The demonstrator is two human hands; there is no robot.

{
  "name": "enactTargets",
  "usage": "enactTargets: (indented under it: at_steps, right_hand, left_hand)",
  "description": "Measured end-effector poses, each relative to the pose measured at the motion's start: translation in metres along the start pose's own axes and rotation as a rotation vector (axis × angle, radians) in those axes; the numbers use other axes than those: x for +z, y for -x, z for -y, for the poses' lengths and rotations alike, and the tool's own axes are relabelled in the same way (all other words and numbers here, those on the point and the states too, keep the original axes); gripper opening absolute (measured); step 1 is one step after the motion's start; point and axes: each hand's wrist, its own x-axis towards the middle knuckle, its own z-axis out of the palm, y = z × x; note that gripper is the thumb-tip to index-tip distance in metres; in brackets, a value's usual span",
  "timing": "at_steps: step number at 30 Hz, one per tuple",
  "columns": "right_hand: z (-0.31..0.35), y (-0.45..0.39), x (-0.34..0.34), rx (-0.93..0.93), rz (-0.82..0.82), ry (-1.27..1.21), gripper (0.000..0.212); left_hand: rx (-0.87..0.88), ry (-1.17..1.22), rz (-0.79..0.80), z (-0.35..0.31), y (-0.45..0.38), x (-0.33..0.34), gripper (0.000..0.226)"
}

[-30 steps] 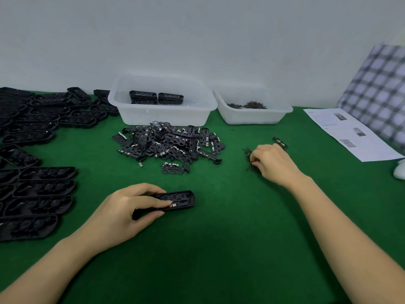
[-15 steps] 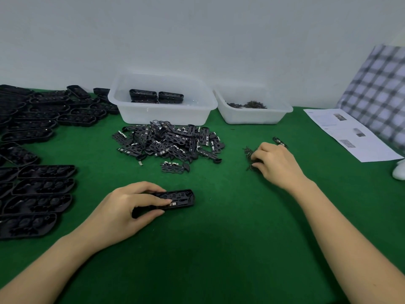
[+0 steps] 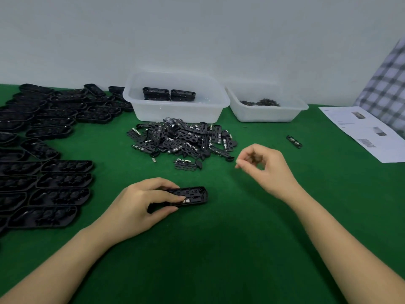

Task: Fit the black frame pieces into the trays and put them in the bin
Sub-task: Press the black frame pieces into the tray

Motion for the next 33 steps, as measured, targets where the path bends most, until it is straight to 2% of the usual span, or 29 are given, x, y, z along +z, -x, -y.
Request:
enactTargets:
  at_steps: [4, 10, 17, 23, 33]
  right_hand:
    - [0.029, 0.016, 0.040, 0.002, 0.178, -0.100, 0.018]
    - [0.021, 0.021, 0.075, -0.129, 0.117, 0.180, 0.008]
    - [0.022, 0.022, 0.076, -0.185, 0.091, 0.280, 0.009]
    - [0.027, 0.018, 0.073, 0.226, 0.191, -0.033, 0.026]
    - [0.028, 0.000, 0.065, 0.398, 0.365, -0.140, 0.026]
  left_hand:
    - [0.023, -0.041, 0.004, 0.000, 0.001, -0.001, 0.022]
    - [0.060, -0.085, -0.002, -0.002, 0.000, -0.002, 0.023]
    - [0.095, -0.124, -0.015, -0.002, -0.001, -0.002, 0.022]
    - [0.172, -0.211, -0.034, -0.004, -0.002, -0.002, 0.022]
    - [0.194, -0.193, -0.049, -0.002, -0.004, 0.001, 0.021]
